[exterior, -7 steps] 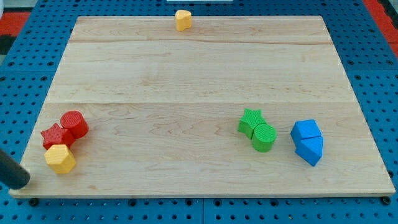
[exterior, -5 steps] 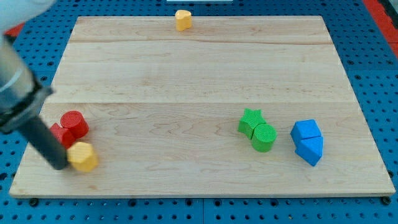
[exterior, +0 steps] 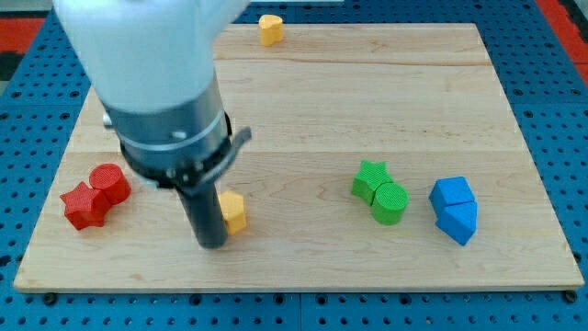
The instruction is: Place the yellow hexagon right to the yellow heart
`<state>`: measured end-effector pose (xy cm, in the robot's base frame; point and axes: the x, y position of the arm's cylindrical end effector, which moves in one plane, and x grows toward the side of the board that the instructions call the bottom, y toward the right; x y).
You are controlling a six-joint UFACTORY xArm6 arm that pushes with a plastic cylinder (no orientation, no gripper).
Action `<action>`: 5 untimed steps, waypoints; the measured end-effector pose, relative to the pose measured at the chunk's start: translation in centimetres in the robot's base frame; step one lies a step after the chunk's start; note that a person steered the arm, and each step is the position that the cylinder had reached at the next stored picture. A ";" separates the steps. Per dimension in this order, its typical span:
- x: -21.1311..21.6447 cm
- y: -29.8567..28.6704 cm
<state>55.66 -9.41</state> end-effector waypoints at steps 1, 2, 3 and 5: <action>-3.3 3.0; -6.1 4.4; -9.5 4.8; -19.6 4.8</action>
<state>36.06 -4.61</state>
